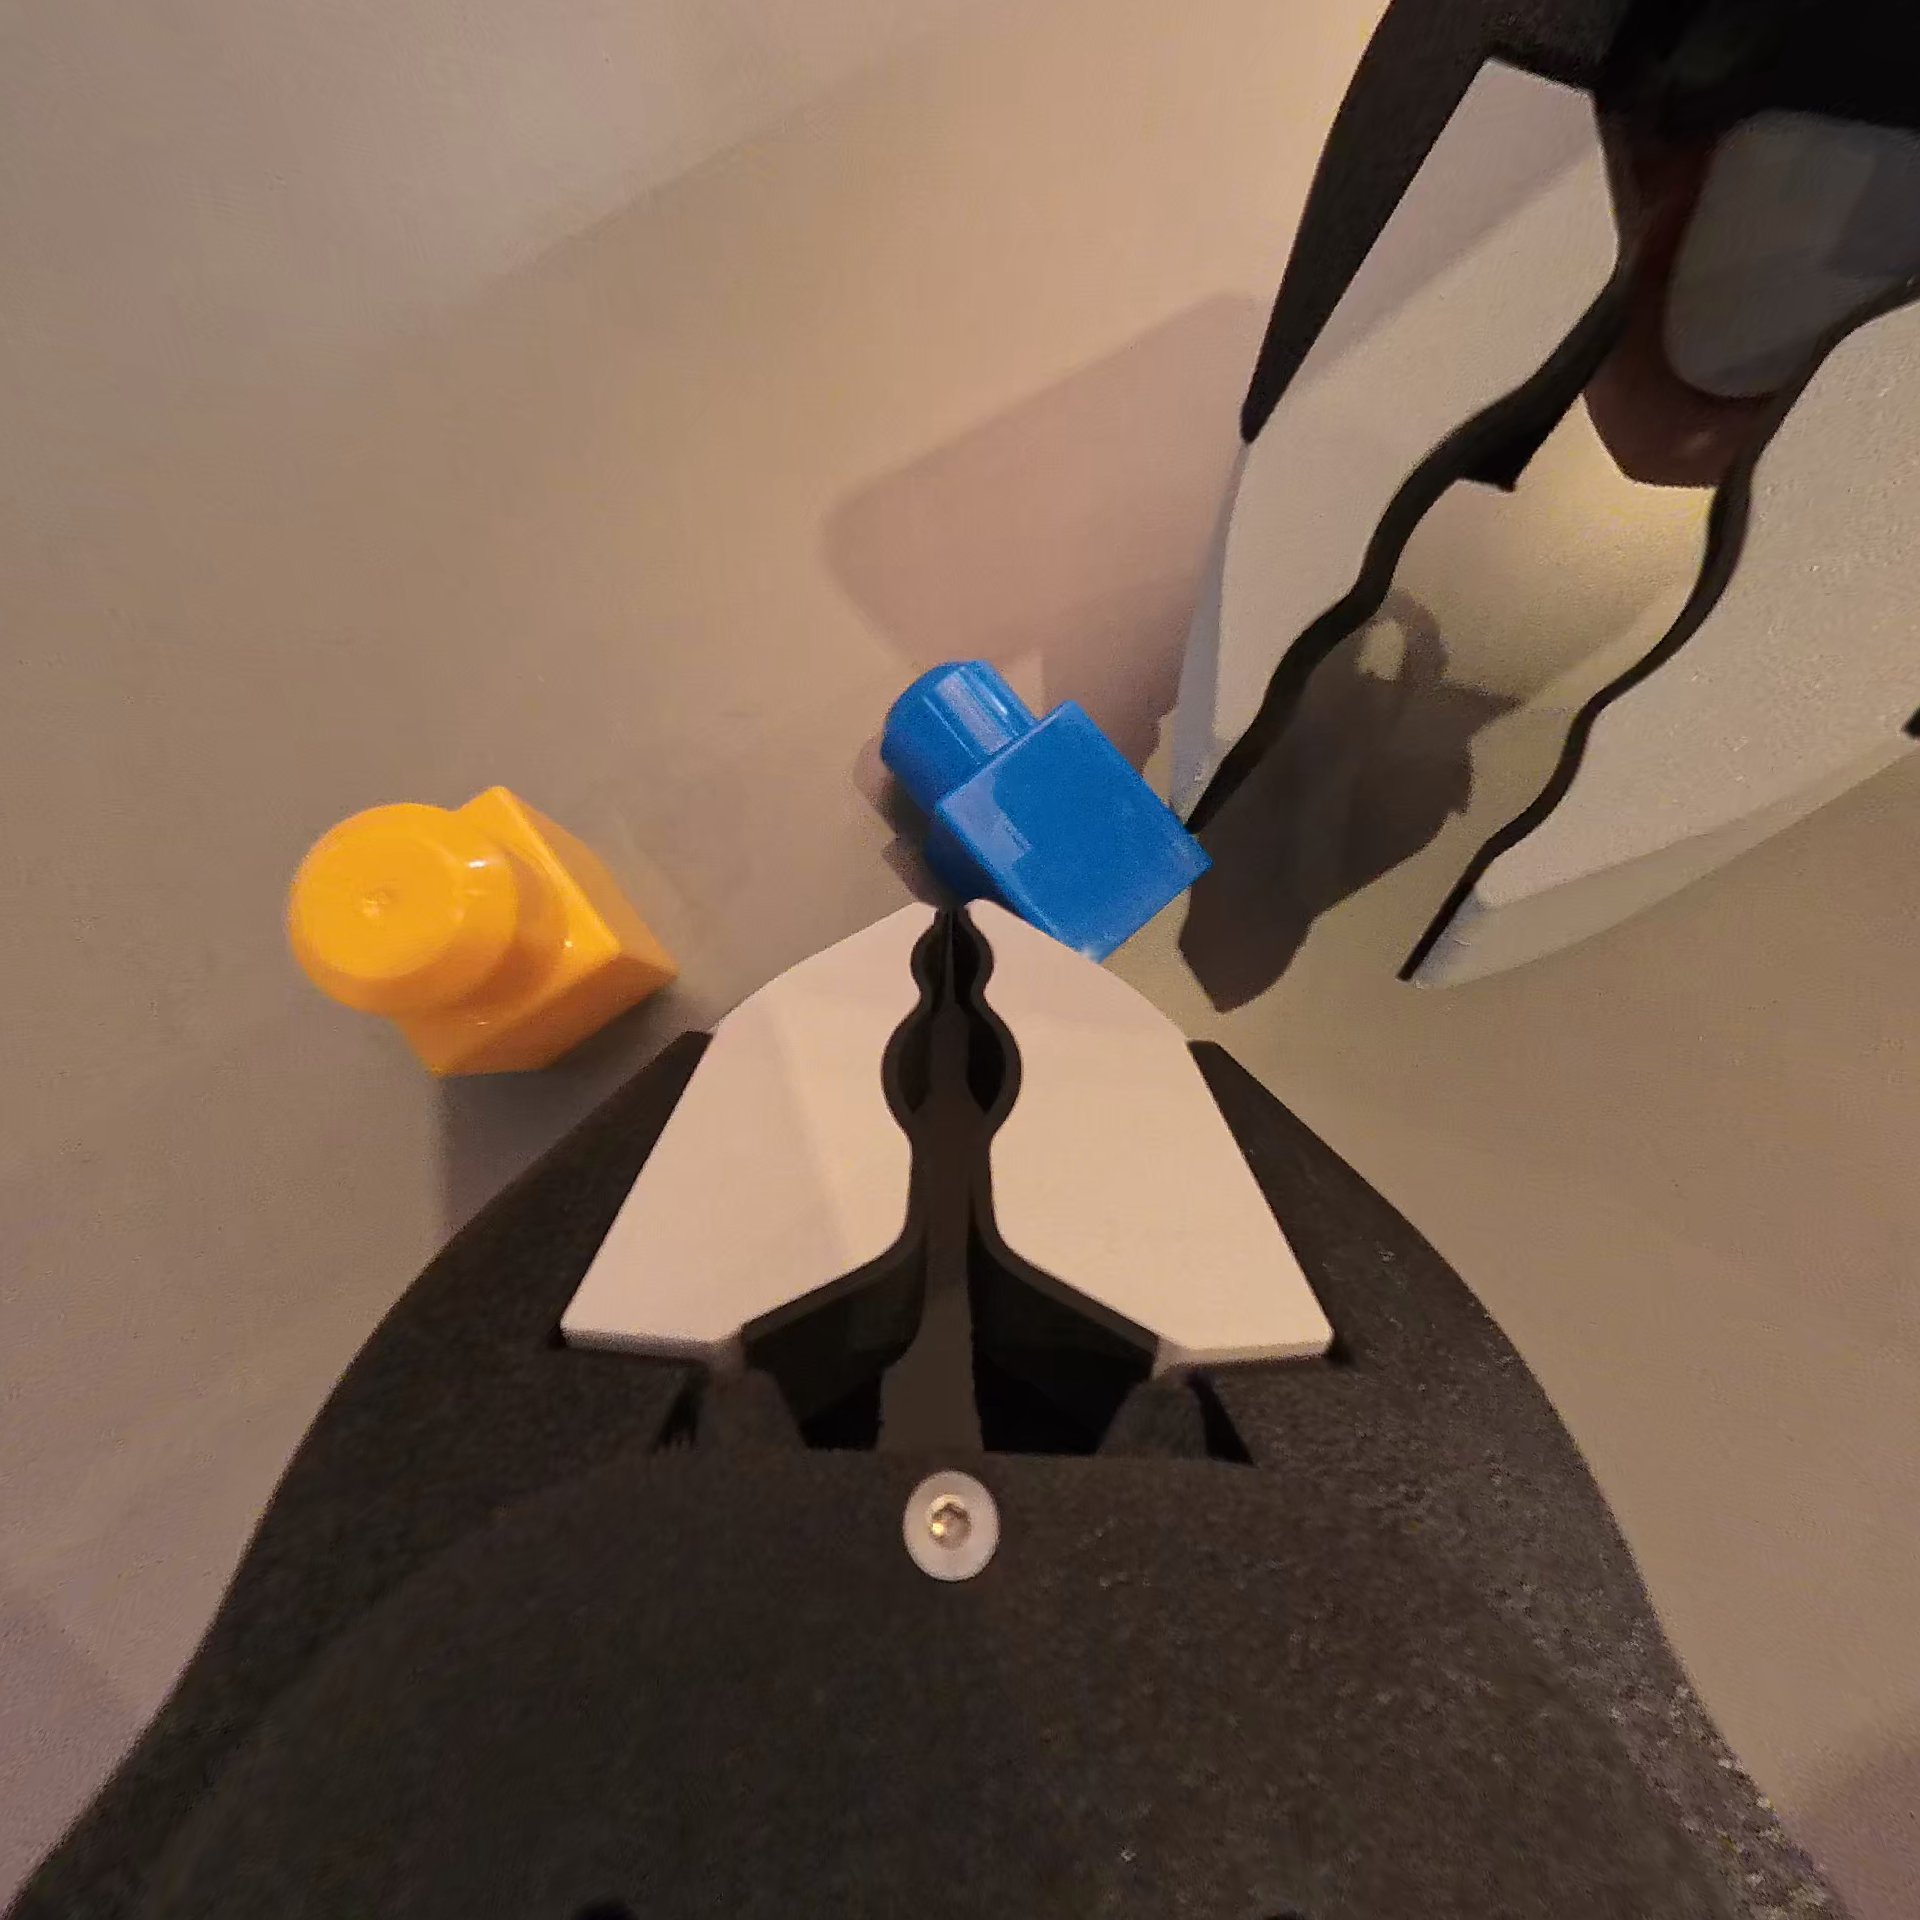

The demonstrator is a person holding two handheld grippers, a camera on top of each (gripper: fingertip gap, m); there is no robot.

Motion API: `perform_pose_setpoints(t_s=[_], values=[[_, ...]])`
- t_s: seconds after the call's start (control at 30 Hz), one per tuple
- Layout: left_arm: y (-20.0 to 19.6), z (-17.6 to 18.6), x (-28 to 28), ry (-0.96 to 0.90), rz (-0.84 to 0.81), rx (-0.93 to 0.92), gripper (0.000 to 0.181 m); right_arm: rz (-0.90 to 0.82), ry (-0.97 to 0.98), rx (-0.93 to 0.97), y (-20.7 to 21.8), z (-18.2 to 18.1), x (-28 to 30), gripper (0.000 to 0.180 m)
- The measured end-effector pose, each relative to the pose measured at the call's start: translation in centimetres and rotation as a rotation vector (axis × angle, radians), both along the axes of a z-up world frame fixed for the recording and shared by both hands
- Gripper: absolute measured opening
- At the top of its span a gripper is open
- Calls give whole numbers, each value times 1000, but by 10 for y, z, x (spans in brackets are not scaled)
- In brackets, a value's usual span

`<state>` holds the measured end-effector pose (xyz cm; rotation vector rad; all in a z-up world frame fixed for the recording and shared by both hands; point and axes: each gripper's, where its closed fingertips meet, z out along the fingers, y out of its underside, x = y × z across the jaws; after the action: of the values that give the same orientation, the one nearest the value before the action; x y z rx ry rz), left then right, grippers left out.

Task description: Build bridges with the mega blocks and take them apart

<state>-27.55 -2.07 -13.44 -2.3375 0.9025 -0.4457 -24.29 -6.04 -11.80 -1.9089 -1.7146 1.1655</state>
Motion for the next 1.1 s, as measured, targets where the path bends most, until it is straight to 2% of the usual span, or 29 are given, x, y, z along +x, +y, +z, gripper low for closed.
perform_pose_setpoints(t_s=[0.23,0.3,0.4,0.47,0.53,0.63,0.73,0.8,0.87,1.03,1.1], values=[[-8,10,-28,16,49,32,2,-9,4,42,6,0,6,39],[-8,17,-45,4,103,51,10,-21,19,42,10,5,9,39],[3,24,-71,-7,252,93,39,-44,39,45,15,12,12,39],[9,23,-70,-65,316,91,44,-51,47,50,17,14,14,39],[20,16,-71,-42,382,108,56,-57,46,57,18,15,17,39],[36,8,-74,25,480,157,59,-71,57,57,20,18,22,39],[43,0,-64,52,498,164,61,-80,66,60,22,21,26,39],[47,-8,-61,97,496,154,57,-84,78,64,24,24,27,39],[52,-11,-61,129,486,162,37,-84,94,59,24,27,29,39],[38,-6,-66,285,274,13,36,-85,117,73,24,35,32,39],[17,0,-63,327,168,-159,37,-88,122,78,26,38,34,39]])
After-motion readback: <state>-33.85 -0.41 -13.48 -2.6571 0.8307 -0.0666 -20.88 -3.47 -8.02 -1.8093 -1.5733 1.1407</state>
